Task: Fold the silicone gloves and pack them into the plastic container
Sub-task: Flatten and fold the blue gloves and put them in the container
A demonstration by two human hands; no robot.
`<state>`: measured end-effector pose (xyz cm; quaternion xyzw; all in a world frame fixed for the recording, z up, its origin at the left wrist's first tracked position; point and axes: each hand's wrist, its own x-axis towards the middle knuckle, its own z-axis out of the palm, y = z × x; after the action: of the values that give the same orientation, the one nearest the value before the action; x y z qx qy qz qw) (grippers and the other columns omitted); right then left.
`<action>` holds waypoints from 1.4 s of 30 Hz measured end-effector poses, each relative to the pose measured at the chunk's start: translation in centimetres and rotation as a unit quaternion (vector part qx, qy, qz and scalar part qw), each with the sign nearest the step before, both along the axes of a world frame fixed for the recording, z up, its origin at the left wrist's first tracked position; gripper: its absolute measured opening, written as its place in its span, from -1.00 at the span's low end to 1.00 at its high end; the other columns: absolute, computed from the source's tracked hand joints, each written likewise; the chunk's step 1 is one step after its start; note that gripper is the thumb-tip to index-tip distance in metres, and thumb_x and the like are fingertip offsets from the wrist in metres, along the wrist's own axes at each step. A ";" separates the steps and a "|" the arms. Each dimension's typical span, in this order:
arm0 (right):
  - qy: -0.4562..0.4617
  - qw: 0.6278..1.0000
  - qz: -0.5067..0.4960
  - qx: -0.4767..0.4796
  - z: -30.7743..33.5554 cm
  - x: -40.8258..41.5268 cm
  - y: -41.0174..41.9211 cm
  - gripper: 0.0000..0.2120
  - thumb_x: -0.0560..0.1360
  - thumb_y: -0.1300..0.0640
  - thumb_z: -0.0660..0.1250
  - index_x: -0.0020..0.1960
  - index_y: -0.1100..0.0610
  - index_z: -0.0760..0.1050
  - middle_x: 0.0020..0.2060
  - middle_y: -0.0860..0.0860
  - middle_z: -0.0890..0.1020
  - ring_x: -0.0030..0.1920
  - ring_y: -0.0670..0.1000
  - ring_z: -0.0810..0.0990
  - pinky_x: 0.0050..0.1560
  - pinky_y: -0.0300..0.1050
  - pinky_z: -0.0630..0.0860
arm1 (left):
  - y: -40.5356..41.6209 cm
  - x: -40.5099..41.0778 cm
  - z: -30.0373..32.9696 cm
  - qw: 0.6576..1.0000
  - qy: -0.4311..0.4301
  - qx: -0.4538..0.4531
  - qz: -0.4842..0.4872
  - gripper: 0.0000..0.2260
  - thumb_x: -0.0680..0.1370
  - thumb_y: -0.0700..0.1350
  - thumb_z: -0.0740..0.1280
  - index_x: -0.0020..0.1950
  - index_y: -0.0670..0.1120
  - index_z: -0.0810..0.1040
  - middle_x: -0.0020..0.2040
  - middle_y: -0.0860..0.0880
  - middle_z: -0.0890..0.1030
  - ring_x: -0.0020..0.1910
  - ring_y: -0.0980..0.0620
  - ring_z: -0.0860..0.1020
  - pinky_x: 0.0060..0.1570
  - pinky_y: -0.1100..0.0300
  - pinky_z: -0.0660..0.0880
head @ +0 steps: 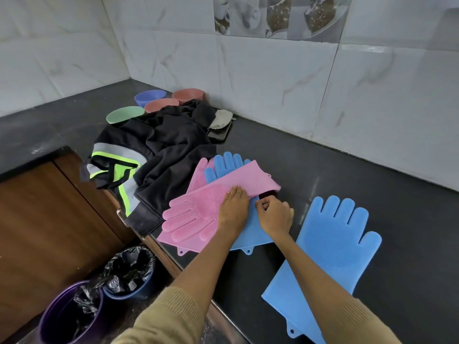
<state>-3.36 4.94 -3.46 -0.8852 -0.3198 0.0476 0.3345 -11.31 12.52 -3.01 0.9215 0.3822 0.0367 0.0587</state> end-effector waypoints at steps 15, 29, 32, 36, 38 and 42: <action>0.027 0.999 0.037 -0.025 1.4 0.1 -0.7 -0.72 0.59 0.03 0.11 -0.02 0.15 0.54 -0.09 0.03 0.64 -0.02 0.05 0.52 0.14 -0.03 0.33 | 4.8 -8.3 1.9 0.429 -0.629 -0.559 0.327 -0.78 0.56 0.07 0.22 -0.13 -0.03 0.54 -0.23 0.01 0.59 -0.31 0.06 0.58 -0.37 0.21 0.50; 0.445 0.880 0.048 0.161 4.3 4.8 -5.1 -0.75 0.56 -0.06 0.10 -0.21 0.02 0.40 -0.20 0.03 0.48 -0.20 0.01 0.46 -0.17 -0.08 0.44 | 4.7 -8.3 1.6 0.415 -0.649 -0.589 0.245 -0.79 0.59 0.10 0.19 0.03 0.04 0.56 -0.14 0.08 0.59 -0.14 0.12 0.55 -0.11 0.22 0.50; 0.471 0.867 -0.001 0.163 4.6 6.6 -7.8 -0.69 0.48 -0.16 0.16 -0.12 0.06 0.49 -0.20 0.03 0.63 -0.20 0.03 0.58 -0.25 -0.10 0.48 | 4.6 -8.2 1.8 0.464 -0.610 -0.591 0.252 -0.72 0.58 0.11 0.20 0.15 -0.04 0.51 -0.06 0.03 0.59 -0.08 0.06 0.55 -0.04 0.15 0.47; 0.471 0.856 -0.064 0.204 4.3 8.8 -12.3 -0.68 0.43 -0.19 0.22 -0.13 0.04 0.54 -0.21 0.03 0.67 -0.14 0.07 0.62 -0.11 -0.02 0.54 | 4.1 -6.6 2.9 0.614 -0.525 -0.501 0.310 -0.72 0.55 -0.10 0.26 0.26 -0.09 0.44 0.09 -0.08 0.55 -0.05 -0.04 0.51 -0.06 0.12 0.42; 0.461 0.846 -0.097 0.250 4.3 9.4 -14.8 -0.77 0.48 -0.14 0.20 -0.20 -0.03 0.51 -0.16 0.06 0.62 -0.15 0.08 0.58 -0.08 0.01 0.53 | 3.7 -5.1 3.1 0.717 -0.518 -0.397 0.244 -0.56 0.54 -0.32 0.18 0.43 -0.19 0.29 0.27 -0.19 0.49 0.15 -0.14 0.48 0.09 0.16 0.39; 0.442 0.837 -0.148 0.286 4.0 9.7 -20.0 -0.65 0.55 -0.11 0.14 -0.37 -0.08 0.47 -0.19 0.06 0.58 -0.20 0.07 0.55 -0.09 0.03 0.53 | 1.4 -1.9 2.9 0.875 -0.406 -0.251 0.079 -0.48 0.54 -0.40 0.13 0.49 -0.15 0.21 0.44 -0.18 0.35 0.40 -0.16 0.35 0.30 0.17 0.28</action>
<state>6.36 -15.06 0.56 -0.6715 -0.0023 0.2898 0.6820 -13.17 13.94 -0.06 0.7464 0.3926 0.3149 0.4353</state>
